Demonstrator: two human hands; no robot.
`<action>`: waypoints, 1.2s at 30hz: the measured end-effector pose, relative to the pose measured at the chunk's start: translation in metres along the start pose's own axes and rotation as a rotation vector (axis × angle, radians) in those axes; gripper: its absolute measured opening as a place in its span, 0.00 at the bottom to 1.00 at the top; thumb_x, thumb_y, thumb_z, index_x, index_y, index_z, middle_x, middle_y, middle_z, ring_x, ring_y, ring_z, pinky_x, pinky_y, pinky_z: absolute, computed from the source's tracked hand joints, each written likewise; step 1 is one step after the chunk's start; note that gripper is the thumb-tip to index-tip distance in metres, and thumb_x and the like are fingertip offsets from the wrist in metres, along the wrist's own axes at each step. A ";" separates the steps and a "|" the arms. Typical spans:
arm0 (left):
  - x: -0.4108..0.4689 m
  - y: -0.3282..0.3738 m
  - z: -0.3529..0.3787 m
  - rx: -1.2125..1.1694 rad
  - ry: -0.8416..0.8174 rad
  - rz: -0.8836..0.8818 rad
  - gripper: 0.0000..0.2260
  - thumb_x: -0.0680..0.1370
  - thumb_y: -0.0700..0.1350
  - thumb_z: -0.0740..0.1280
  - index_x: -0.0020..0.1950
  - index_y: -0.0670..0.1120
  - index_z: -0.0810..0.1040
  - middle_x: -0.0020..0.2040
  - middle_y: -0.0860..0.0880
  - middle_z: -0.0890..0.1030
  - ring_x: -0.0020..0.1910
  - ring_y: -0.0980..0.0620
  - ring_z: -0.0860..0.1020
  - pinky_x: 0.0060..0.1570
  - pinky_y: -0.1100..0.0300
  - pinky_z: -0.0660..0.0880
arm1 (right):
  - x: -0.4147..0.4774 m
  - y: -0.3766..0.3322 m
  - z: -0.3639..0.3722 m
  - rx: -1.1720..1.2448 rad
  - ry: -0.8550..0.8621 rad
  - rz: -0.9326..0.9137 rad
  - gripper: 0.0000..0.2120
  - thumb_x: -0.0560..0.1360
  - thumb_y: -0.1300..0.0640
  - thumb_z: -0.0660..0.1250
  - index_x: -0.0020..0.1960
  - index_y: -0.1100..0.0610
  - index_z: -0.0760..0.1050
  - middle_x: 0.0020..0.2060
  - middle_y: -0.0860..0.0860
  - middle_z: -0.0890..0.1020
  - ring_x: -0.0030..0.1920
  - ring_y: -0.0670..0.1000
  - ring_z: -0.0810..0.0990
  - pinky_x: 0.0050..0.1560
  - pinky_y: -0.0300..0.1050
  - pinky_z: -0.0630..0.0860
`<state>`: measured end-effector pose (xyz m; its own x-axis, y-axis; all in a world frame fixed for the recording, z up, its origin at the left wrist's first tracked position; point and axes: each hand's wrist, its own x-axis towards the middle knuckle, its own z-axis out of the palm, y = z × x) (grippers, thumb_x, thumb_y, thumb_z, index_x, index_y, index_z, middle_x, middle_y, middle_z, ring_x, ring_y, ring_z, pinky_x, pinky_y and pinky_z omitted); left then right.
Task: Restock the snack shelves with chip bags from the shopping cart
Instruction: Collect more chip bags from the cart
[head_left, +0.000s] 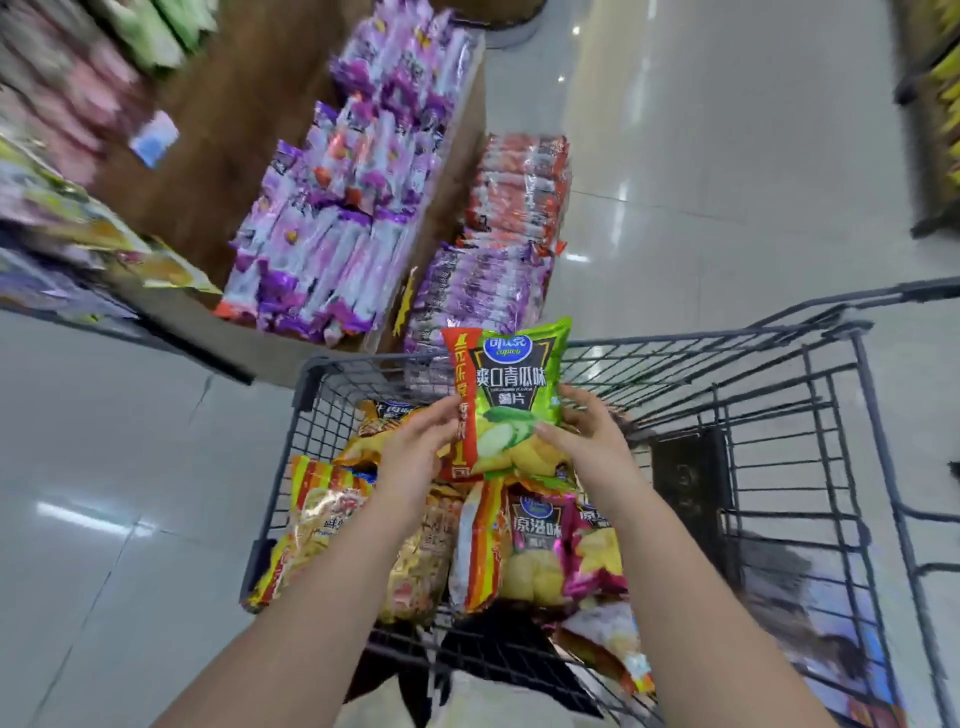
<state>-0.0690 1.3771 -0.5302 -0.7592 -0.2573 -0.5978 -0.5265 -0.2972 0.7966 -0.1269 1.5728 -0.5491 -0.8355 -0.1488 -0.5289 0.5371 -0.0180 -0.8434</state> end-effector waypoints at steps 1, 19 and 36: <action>-0.005 0.003 -0.017 -0.017 0.026 0.048 0.14 0.76 0.36 0.67 0.57 0.51 0.83 0.55 0.50 0.84 0.56 0.51 0.81 0.50 0.55 0.77 | -0.001 -0.002 0.018 0.009 -0.027 -0.008 0.26 0.70 0.65 0.75 0.63 0.50 0.72 0.57 0.54 0.79 0.55 0.55 0.81 0.50 0.50 0.81; -0.132 0.045 -0.467 -0.350 0.306 0.412 0.24 0.63 0.37 0.71 0.58 0.50 0.78 0.50 0.54 0.85 0.50 0.53 0.82 0.49 0.56 0.78 | -0.119 0.027 0.487 -0.106 -0.549 -0.230 0.21 0.72 0.72 0.69 0.61 0.58 0.71 0.47 0.49 0.85 0.47 0.49 0.83 0.46 0.43 0.80; -0.184 0.081 -0.756 -0.380 0.873 0.576 0.23 0.76 0.31 0.68 0.69 0.46 0.73 0.61 0.49 0.81 0.57 0.52 0.81 0.45 0.62 0.79 | -0.174 0.056 0.836 -0.242 -0.981 -0.256 0.24 0.75 0.71 0.67 0.63 0.50 0.70 0.51 0.37 0.81 0.51 0.38 0.80 0.52 0.39 0.78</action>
<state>0.3174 0.7048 -0.4234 -0.2442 -0.9617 -0.1244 0.0830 -0.1485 0.9854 0.1457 0.7708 -0.4242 -0.4019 -0.9086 -0.1135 0.2293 0.0202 -0.9731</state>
